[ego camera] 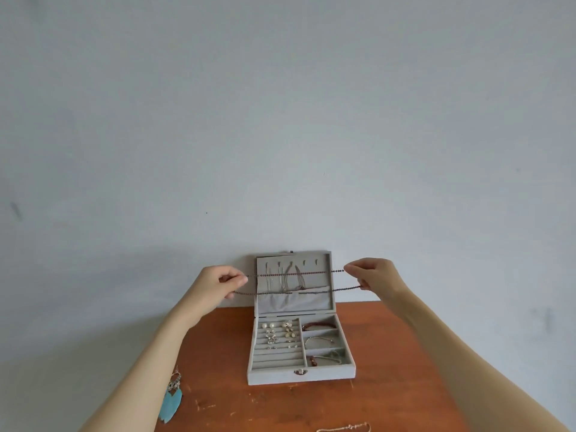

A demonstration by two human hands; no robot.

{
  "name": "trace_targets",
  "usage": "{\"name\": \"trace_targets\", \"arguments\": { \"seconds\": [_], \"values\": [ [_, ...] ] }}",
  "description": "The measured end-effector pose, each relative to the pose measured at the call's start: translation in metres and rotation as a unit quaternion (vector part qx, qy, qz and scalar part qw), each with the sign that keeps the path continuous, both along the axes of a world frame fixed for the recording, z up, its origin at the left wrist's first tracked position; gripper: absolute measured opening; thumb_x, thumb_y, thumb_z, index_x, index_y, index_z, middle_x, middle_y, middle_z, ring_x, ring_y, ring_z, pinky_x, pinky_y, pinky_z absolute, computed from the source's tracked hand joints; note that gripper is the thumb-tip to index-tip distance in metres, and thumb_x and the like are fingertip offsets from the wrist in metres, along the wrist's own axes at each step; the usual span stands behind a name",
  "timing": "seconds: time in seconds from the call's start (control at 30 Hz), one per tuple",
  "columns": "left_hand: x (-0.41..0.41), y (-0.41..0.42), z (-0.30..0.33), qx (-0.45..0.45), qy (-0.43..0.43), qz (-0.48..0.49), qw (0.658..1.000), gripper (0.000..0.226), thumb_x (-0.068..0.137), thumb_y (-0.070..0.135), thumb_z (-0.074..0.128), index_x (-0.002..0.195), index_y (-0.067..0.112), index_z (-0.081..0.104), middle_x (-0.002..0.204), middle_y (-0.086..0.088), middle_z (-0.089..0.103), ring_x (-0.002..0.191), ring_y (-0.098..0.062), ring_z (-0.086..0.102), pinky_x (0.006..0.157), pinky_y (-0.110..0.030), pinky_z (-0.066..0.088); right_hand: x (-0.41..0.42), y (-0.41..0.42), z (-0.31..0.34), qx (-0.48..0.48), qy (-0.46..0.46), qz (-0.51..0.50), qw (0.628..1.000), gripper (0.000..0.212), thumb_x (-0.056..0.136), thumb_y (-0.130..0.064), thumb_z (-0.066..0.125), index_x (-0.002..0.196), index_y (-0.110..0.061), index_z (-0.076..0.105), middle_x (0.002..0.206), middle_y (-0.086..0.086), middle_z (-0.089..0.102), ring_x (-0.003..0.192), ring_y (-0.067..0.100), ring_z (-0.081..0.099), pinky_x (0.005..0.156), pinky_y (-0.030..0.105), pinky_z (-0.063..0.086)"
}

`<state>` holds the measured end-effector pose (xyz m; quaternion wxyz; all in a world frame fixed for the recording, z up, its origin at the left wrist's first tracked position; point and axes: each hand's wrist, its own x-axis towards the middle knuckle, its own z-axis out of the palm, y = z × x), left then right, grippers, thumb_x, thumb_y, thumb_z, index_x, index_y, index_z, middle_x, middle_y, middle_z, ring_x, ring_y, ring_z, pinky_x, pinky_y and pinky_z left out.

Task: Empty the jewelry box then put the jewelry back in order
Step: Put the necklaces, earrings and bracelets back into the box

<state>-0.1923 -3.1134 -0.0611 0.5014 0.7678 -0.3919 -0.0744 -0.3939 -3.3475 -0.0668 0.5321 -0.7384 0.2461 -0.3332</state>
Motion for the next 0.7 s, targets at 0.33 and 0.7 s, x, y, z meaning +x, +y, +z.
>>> {"name": "trace_targets", "arguments": {
  "seconds": [0.33,0.7],
  "values": [
    [-0.052,-0.105,-0.023,-0.004,0.146,-0.020,0.989,0.007,0.082,0.004,0.066,0.089,0.003,0.067,0.070,-0.010,0.065,0.057,-0.013,0.058,0.058,-0.020,0.054,-0.095,-0.056,-0.057,-0.064,0.143,-0.112,0.981,0.014,0.080,-0.014,0.065,0.069,-0.006,0.068,0.058,-0.002,0.056,0.053,0.012,0.047,0.053,0.020,0.039],
    [-0.085,-0.225,-0.090,0.038,0.035,0.000,0.999,0.007,0.085,0.011,0.061,0.084,0.011,0.067,0.064,-0.005,0.064,0.054,-0.013,0.056,0.057,-0.021,0.050,-0.126,-0.084,-0.128,-0.066,0.233,-0.106,0.965,0.015,0.083,-0.015,0.059,0.079,-0.004,0.068,0.061,-0.005,0.061,0.054,0.010,0.059,0.058,0.019,0.051]
  ]
}}
